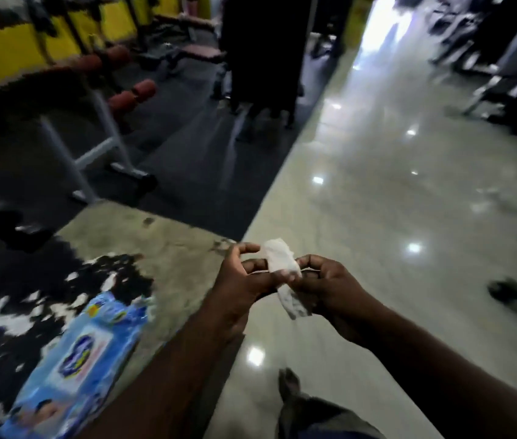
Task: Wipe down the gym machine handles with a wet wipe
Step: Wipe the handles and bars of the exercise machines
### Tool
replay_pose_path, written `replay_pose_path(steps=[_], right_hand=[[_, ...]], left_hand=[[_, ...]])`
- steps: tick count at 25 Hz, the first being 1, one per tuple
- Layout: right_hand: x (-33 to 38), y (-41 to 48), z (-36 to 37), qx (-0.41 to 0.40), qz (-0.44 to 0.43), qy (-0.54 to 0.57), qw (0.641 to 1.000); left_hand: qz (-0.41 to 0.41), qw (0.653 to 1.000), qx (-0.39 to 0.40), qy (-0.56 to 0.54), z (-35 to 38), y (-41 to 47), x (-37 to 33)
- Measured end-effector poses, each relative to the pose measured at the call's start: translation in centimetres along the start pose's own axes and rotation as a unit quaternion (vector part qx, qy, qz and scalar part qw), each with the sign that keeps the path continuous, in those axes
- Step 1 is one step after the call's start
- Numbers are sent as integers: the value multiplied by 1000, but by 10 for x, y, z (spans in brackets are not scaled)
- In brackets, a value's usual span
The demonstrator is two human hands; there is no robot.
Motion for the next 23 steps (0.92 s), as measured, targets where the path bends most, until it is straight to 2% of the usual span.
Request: replay_pose_path(steps=[2,4,8,12,16,19,23], right_hand=[[-6,-17,-49,-38,1,59,998],[-15,-37,-111,-87,-7,112,990],[-34,-64,-243,-194,-36,219,956],[-42,-83,-378,-314,-85,231,917],[-26,-111,-515,-402,-119,116,901],[-6,-120,-598,-438,-118,29,891],[26,-106,-704,-423,-77,-84,899]], left_hand=[[-9,998,38,43,44,11,13],[-29,987,112,112,106,26,28],[-56,936,264,226,245,59,72],[-4,899,325,294,383,92,122],[50,847,393,353,525,120,168],[54,827,419,372,605,146,189],[139,777,468,397,713,209,217]])
Point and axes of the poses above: each hand's wrist, its own y-axis towards the middle knuckle, its own z-axis out of the palm, x = y × z, the point moved 6 cm from there along y, towards the middle knuckle, and after that the axes turned 6 degrees about z, right-handed, at the moved point
